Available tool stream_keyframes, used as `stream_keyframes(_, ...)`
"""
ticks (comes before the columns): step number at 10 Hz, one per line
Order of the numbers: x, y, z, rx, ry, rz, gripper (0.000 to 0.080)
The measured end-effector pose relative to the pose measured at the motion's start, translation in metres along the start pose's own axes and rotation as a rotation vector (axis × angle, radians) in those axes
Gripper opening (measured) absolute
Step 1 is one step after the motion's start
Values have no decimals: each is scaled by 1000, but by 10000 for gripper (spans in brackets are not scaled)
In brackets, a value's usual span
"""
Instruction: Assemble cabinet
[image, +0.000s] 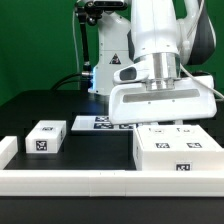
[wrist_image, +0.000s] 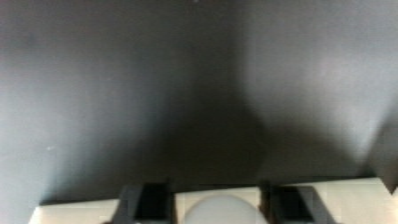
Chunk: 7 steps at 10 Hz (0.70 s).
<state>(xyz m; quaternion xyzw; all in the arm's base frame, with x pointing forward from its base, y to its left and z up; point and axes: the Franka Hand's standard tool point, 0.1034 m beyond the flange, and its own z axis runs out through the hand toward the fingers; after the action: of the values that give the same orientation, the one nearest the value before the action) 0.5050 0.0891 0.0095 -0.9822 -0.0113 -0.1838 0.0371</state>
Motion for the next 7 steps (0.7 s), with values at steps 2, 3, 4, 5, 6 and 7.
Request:
stream_keyframes(2, 0, 0, 0, 0, 0, 0, 214)
stream_keyframes(3, 0, 0, 0, 0, 0, 0, 214)
stream_keyframes(4, 0, 0, 0, 0, 0, 0, 214)
stream_keyframes(5, 0, 0, 0, 0, 0, 0, 214)
stream_keyframes(6, 0, 0, 0, 0, 0, 0, 214)
stream_keyframes(7, 0, 0, 0, 0, 0, 0, 215)
